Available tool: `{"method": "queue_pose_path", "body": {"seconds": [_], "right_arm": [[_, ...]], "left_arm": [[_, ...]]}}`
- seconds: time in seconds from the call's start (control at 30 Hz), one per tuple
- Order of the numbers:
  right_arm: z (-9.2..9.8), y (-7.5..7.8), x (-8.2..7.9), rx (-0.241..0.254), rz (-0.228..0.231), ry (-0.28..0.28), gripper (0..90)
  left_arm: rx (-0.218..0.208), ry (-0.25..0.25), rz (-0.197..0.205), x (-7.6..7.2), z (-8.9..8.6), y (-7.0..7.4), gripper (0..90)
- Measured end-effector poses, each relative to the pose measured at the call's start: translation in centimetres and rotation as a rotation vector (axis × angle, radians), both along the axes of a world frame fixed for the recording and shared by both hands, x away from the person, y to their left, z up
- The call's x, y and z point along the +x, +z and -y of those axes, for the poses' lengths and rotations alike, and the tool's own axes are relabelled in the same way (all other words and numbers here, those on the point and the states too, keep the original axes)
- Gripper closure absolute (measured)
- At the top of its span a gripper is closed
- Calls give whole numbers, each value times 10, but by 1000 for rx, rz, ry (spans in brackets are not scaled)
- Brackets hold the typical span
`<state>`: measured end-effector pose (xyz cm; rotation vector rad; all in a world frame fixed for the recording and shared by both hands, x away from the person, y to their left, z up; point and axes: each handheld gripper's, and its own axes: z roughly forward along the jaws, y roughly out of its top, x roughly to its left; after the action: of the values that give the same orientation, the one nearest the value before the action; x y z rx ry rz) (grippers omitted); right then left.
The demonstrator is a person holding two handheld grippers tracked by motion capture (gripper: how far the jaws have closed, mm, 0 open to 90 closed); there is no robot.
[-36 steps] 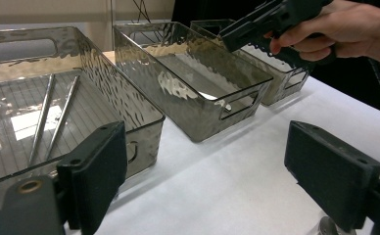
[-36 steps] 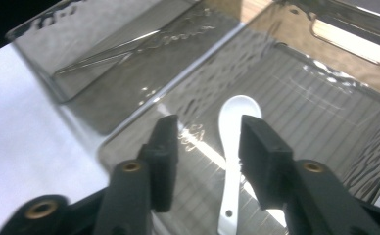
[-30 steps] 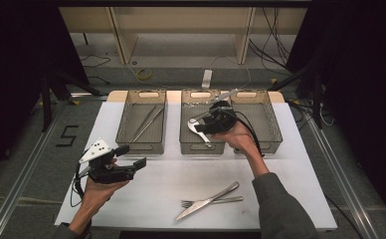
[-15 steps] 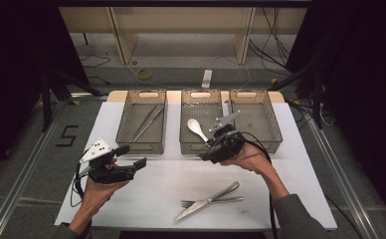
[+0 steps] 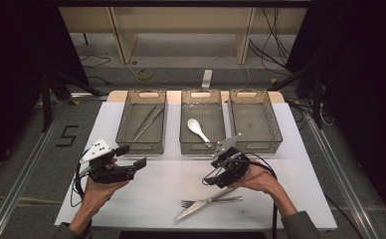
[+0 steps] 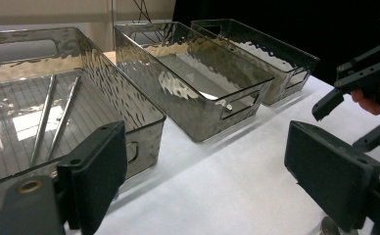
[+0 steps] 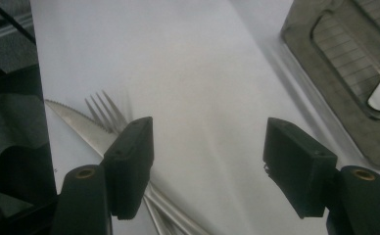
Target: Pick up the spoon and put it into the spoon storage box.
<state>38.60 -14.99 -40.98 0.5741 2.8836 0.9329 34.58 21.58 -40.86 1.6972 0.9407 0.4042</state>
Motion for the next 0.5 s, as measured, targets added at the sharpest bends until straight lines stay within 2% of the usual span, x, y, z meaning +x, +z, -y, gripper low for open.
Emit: {"method": "queue_pose_path", "body": {"seconds": [0.07, 0.37, 0.5], "right_arm": [[-2, -2, -2, -2, -5, 5, 364], [-1, -12, -7, -74, -16, 10, 334], [-3, -15, -9, -91, -17, 20, 333]], "left_arm": [[-1, 0, 0, 0, 0, 0, 157], [-1, -1, 0, 0, 0, 0, 157], [-4, 1, 4, 0, 0, 0, 156]]}}
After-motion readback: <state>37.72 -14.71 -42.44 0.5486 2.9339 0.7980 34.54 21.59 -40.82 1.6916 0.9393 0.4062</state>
